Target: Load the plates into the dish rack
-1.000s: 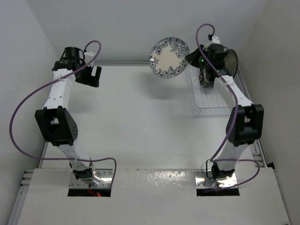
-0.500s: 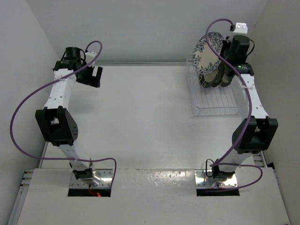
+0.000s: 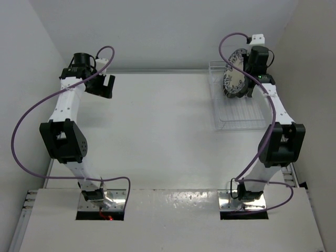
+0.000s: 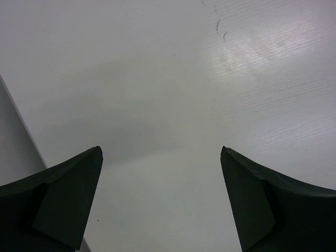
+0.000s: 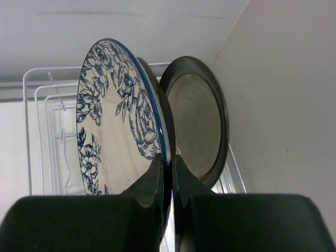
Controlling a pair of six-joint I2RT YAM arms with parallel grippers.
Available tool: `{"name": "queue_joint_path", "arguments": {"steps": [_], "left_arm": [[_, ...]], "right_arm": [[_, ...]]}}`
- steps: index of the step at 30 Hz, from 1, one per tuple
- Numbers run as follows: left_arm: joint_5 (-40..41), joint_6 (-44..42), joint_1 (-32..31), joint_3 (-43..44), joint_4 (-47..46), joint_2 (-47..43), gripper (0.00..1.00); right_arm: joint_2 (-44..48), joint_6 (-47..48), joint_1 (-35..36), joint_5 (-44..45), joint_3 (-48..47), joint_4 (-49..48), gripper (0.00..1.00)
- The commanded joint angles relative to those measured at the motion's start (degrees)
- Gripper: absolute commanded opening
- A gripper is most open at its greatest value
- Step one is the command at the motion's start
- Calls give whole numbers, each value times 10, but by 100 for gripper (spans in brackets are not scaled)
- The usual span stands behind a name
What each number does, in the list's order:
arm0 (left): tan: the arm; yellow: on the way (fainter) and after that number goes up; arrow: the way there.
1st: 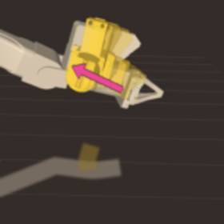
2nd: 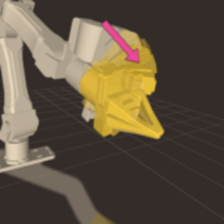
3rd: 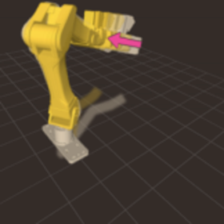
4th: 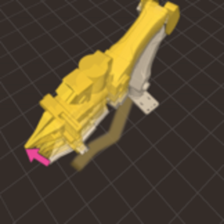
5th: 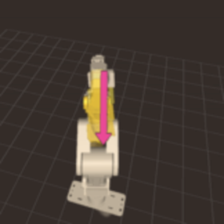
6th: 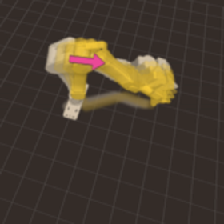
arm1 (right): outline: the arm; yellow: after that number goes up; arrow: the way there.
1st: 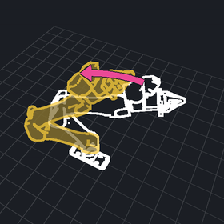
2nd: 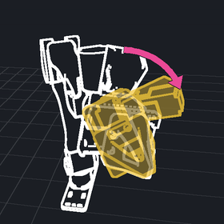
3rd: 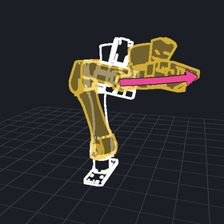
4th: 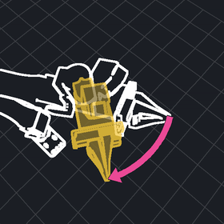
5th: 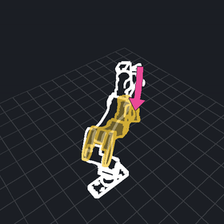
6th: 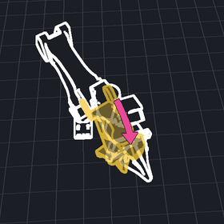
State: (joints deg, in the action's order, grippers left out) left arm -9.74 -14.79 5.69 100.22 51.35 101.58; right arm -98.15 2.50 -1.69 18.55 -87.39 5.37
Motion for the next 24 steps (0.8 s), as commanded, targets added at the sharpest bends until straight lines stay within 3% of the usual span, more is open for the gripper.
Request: {"name": "queue_joint_path", "arguments": {"steps": [1, 14, 24], "left_arm": [[-8, -4, -2, 18, 1, 0, 100], [-13, -4, -2, 18, 1, 0, 100], [-13, -4, -2, 13, 1, -5, 100]], "right_arm": [[3, 18, 13, 14, -30, -121, 0], [-59, 72, 77, 67, -63, -127, 0], [-84, 73, 136, 169, -3, -151, 0]]}}
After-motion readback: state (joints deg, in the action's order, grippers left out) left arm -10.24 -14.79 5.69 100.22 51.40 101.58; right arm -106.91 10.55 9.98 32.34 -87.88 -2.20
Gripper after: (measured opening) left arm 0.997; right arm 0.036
